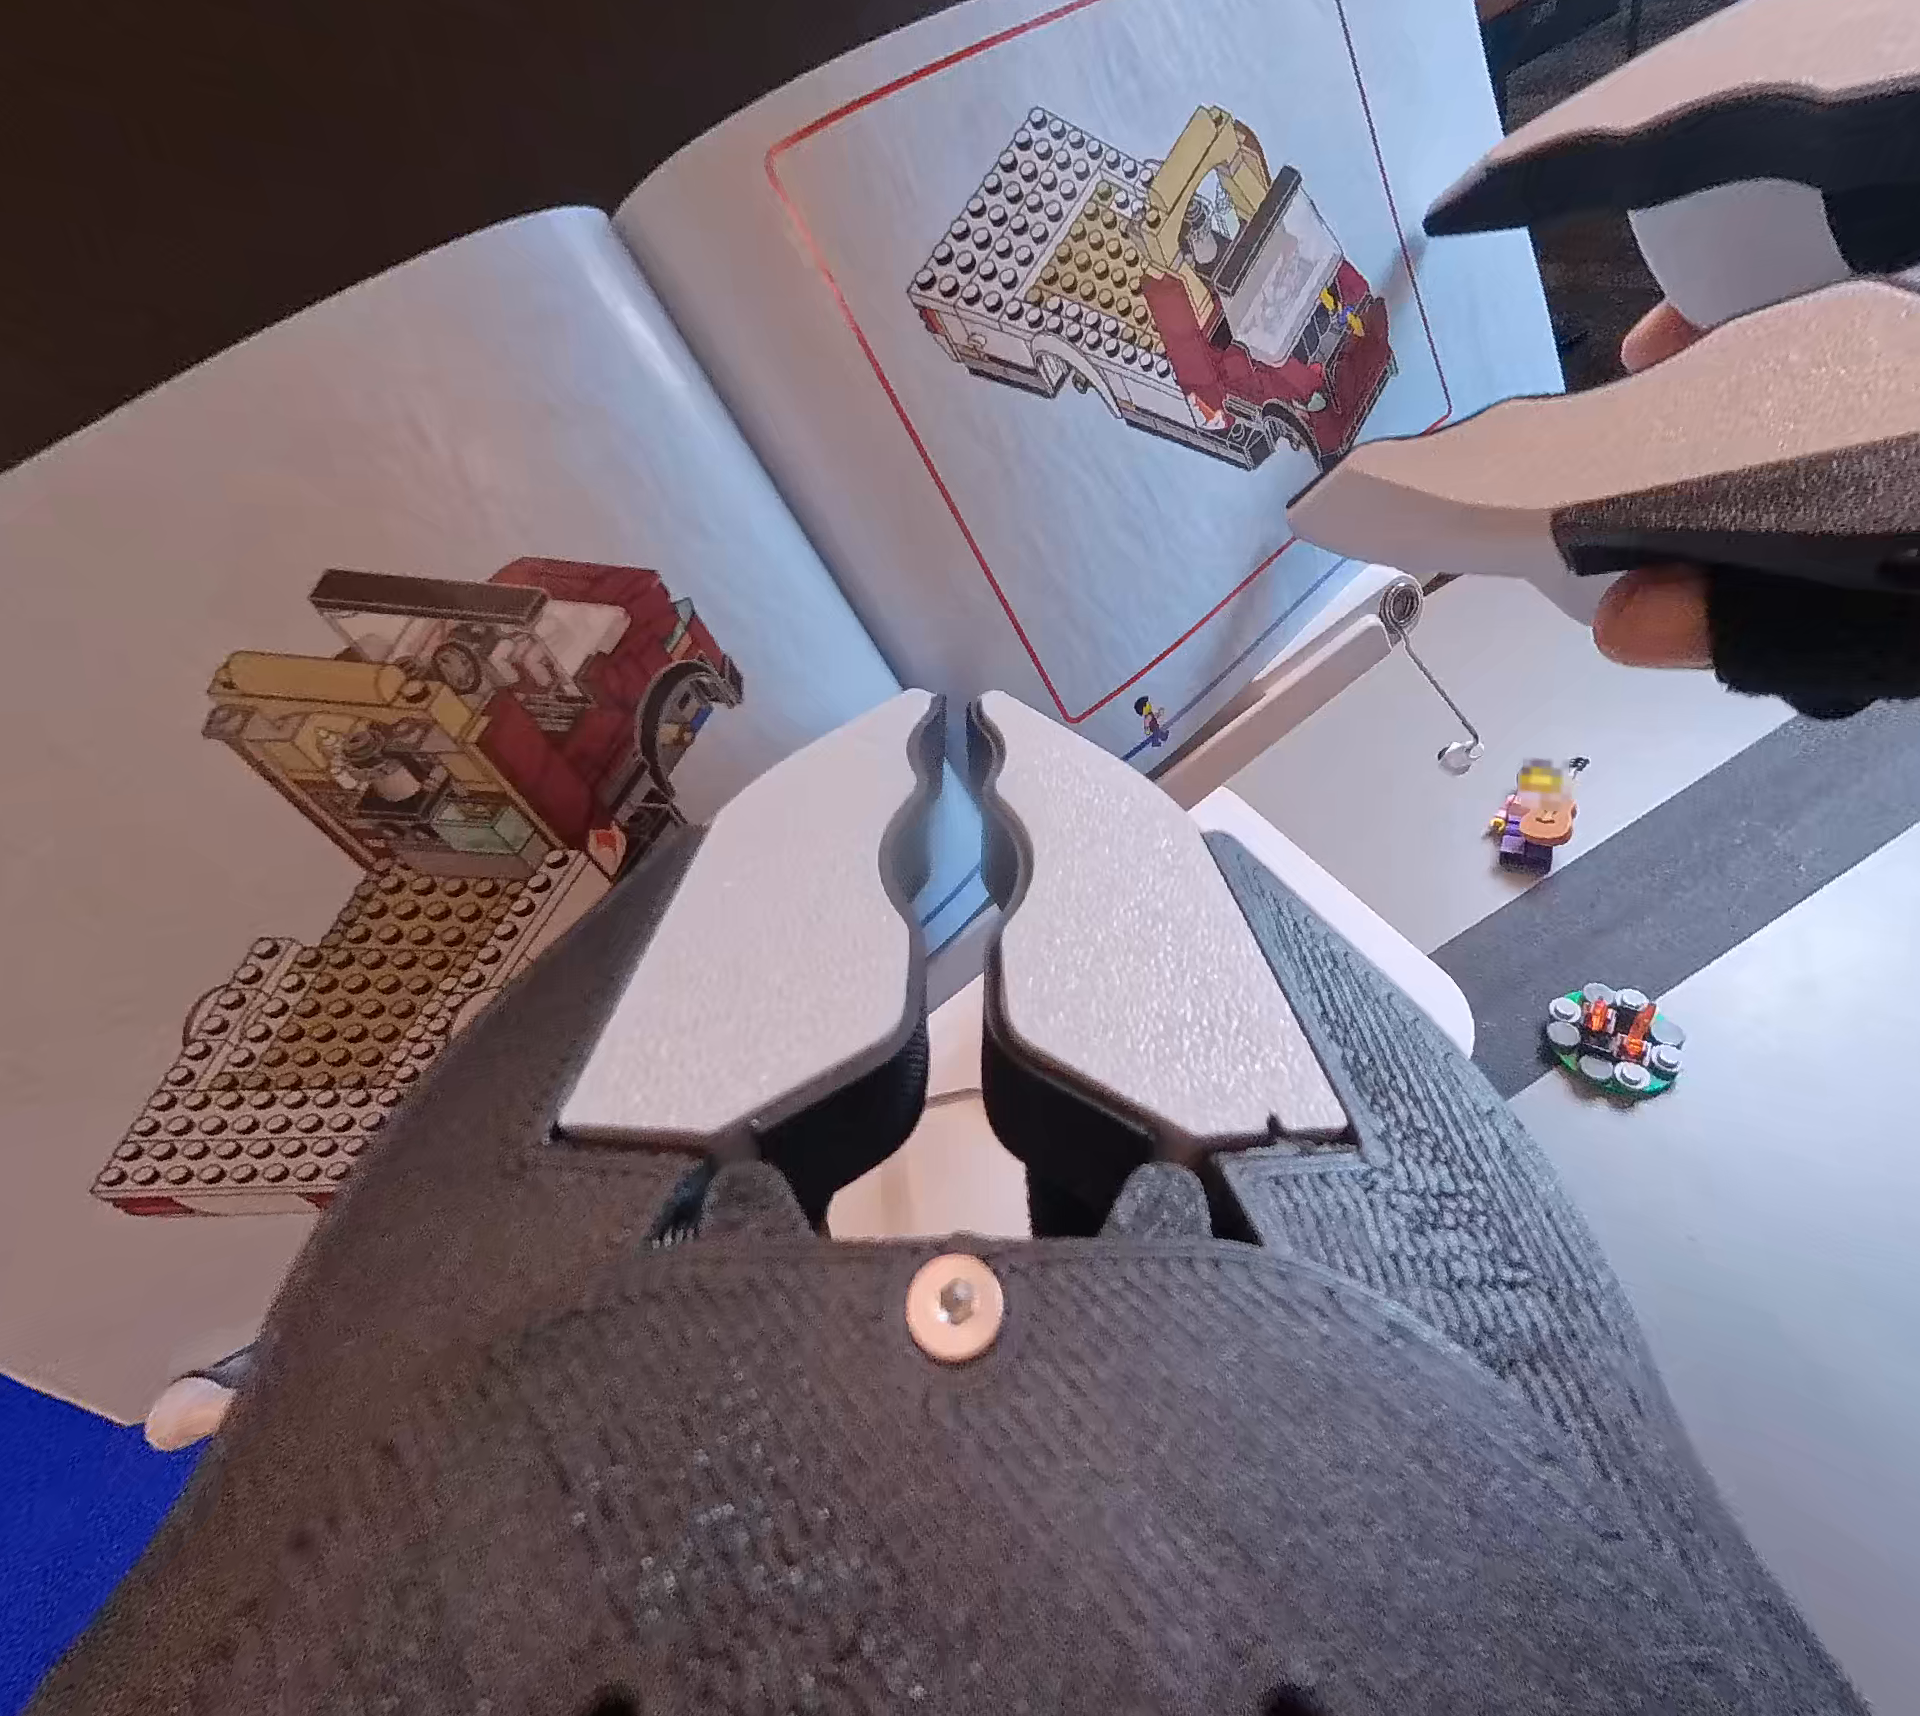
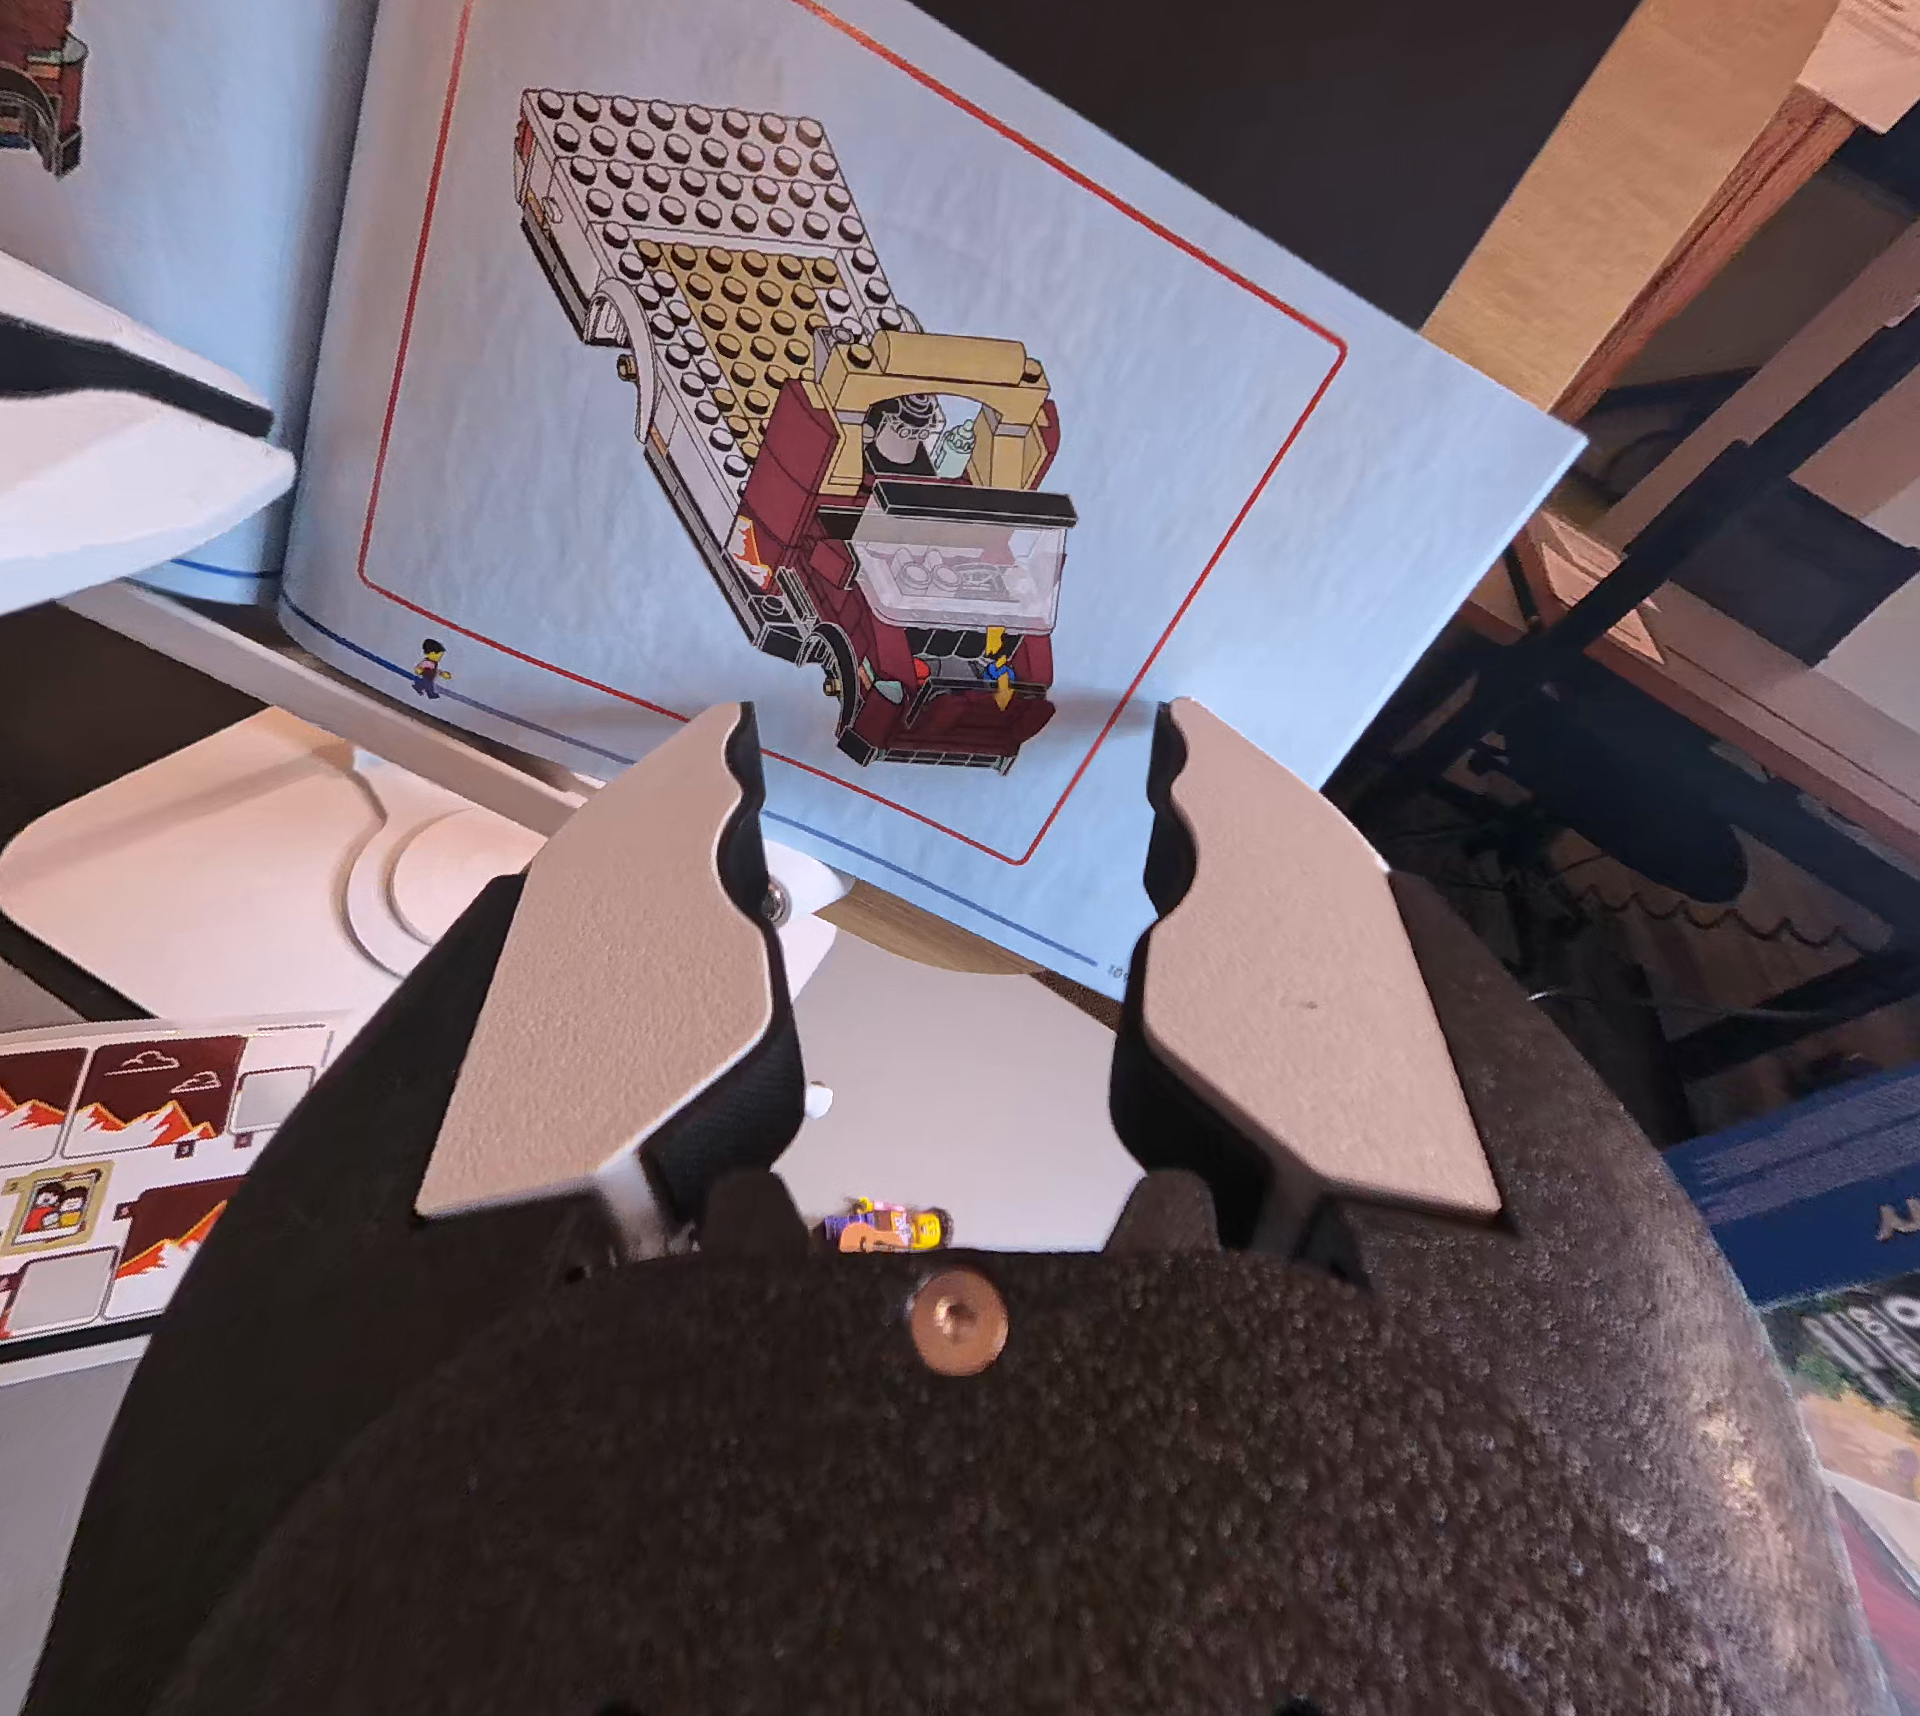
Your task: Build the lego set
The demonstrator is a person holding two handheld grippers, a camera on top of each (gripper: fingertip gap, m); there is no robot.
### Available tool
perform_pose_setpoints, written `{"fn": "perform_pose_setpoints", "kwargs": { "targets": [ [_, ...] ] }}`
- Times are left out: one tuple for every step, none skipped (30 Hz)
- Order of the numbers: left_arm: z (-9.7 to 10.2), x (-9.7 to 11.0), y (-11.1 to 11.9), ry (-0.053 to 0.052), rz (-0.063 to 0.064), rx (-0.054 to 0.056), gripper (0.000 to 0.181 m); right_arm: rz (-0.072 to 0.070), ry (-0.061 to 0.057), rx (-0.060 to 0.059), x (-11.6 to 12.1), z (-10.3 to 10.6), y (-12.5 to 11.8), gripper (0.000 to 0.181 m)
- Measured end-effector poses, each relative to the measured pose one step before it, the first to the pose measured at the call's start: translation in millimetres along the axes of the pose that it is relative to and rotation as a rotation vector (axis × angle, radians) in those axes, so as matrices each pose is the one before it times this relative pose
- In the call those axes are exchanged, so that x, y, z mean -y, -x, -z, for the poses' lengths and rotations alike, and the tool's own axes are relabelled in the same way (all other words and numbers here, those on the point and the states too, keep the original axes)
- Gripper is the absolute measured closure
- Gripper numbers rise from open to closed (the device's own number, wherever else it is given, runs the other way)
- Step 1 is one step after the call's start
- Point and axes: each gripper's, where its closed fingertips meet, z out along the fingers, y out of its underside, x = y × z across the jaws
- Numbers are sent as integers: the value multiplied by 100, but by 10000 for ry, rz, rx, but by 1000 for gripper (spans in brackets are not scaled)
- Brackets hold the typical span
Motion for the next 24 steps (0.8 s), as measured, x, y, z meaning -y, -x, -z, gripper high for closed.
{"fn": "perform_pose_setpoints", "kwargs": {
  "targets": [
    [-17,-34,-59,18,-89,26,177,-5,-42,22,222,-22,-192,108],
    [-11,-41,-48,22,-78,15,177,14,-69,-6,315,-25,-253,107],
    [-3,-33,-43,8,-46,1,177,23,-51,2,341,-53,-230,106],
    [-6,1,-13,-11,6,-10,177,46,-15,-9,311,-79,-218,105],
    [1,7,-6,-17,48,-24,177,87,7,-35,289,-87,-224,104],
    [1,8,8,-20,61,-31,177,125,12,-45,281,-99,-199,103],
    [-3,12,26,-16,47,-12,178,130,22,-40,245,-108,-159,103],
    [1,5,17,-12,30,-10,178,100,29,-17,199,-110,-118,102],
    [-5,9,7,-6,10,-8,178,60,27,-8,170,-95,-93,102],
    [5,5,-8,-1,-10,-3,179,18,17,-10,143,-71,-91,102],
    [1,0,-16,-4,-8,-5,179,-4,12,-10,91,-45,-67,102],
    [2,10,-7,-5,-13,-3,179,7,14,-5,62,-38,-27,102],
    [15,0,-3,-13,-1,-8,179,11,15,-1,12,-42,-10,102],
    [6,-1,-25,-12,20,-16,178,-2,8,0,-18,-51,10,102],
    [15,-5,-12,-2,14,-12,178,-16,1,4,-19,-40,12,102],
    [-8,-31,-42,16,4,-15,178,-27,1,6,-24,-46,10,102],
    [-15,-20,-28,11,10,-12,178,-27,-5,4,-20,-19,10,102],
    [9,6,-8,-11,6,6,178,-12,-12,-13,-19,-16,10,105],
    [6,-7,-12,-2,10,2,178,7,-13,-26,-23,7,3,109],
    [-7,-17,-28,6,22,-10,178,25,-2,-18,-49,10,41,115],
    [-5,-15,-10,-2,8,2,178,51,-2,34,-53,43,117,125],
    [7,4,5,-3,-4,4,178,79,-17,112,-43,68,218,139],
    [14,3,-8,5,6,-3,179,71,1,118,-92,65,218,149],
    [3,-1,-13,18,3,-10,179,23,8,81,-113,72,115,155]
  ]
}}
